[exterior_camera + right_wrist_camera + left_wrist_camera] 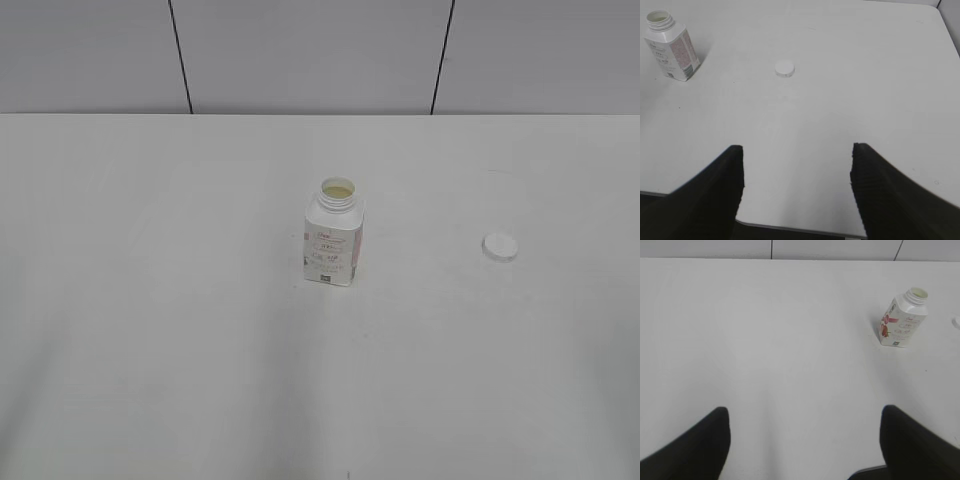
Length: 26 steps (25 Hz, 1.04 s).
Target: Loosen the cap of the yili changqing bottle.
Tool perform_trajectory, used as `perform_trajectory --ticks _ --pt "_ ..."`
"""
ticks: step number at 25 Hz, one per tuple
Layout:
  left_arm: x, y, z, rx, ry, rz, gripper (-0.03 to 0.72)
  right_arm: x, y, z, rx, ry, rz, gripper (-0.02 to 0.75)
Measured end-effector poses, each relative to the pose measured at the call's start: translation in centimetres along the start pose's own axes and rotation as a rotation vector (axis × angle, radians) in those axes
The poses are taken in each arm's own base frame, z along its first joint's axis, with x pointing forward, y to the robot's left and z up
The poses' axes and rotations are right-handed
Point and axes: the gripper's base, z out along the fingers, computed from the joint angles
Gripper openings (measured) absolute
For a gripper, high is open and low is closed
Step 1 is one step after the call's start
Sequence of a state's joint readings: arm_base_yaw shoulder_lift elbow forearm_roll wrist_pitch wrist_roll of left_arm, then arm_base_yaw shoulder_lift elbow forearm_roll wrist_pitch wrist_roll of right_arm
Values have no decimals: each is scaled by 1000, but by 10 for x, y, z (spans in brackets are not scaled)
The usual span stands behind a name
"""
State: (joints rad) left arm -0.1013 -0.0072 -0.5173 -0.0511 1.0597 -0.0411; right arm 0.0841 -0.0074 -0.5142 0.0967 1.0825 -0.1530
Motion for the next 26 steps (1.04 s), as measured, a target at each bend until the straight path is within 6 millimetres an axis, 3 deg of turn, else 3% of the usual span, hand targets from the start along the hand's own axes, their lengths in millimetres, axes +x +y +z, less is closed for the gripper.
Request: perform_trajectory --ticks 26 --pt "0 -1 1 -97 -10 -47 561 0 -2 0 20 3 -9 533"
